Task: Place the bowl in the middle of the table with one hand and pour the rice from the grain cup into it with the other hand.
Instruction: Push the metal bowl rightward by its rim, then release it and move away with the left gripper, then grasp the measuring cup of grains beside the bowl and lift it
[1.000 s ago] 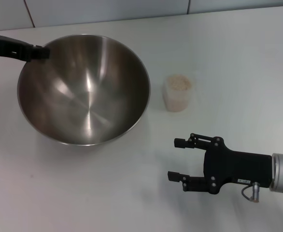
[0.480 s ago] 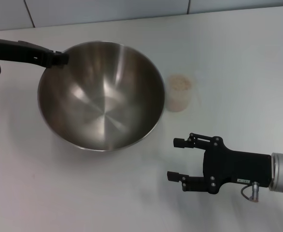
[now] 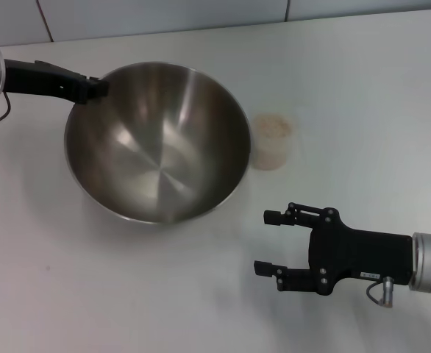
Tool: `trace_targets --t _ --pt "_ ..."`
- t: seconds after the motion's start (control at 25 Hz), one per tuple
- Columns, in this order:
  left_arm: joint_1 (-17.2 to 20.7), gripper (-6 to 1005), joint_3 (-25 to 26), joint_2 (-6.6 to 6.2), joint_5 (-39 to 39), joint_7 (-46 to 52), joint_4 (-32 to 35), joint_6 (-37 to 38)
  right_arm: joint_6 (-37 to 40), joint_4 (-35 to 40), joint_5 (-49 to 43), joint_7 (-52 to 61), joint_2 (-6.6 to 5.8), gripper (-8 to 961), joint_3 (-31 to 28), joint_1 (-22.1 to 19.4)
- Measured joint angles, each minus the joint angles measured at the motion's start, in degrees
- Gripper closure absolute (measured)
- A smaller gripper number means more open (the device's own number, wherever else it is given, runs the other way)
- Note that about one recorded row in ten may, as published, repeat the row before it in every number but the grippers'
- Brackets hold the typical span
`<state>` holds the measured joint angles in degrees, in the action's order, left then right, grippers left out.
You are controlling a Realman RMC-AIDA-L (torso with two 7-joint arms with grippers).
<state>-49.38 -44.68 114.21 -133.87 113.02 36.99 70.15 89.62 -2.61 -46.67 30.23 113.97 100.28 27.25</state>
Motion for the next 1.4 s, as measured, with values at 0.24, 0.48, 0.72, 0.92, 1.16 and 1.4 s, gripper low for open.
trace_targets --t 0.24,0.48,0.72,0.92,1.16,1.4 --pt "0.5 957 -0.8 0.26 -0.1 0.0 -0.1 -2.2 -0.4 0.1 0.0 0.0 0.10 185 0.0 0.0" --pt "1.9 932 -0.8 0.75 -0.1 0.0 1.2 -3.6 -0.4 0.1 0.0 0.0 0.11 185 0.0 0.0" --pt "2.9 826 -0.8 1.51 0.0 -0.5 4.7 -1.8 -0.5 0.1 0.0 0.0 0.11 185 -0.1 -0.2" --pt "7.2 726 -0.7 3.28 0.6 -5.7 14.4 6.0 -1.4 -0.2 0.8 0.0 0.12 184 -1.0 -0.7" --pt "17.6 428 -1.0 4.22 14.8 -19.9 20.1 10.5 -7.1 1.0 1.4 -1.2 0.58 184 -14.1 -5.1" --pt "24.6 213 -2.5 4.13 24.3 -29.2 19.7 12.0 -12.7 4.4 1.4 -1.3 2.16 184 -26.6 -8.4"
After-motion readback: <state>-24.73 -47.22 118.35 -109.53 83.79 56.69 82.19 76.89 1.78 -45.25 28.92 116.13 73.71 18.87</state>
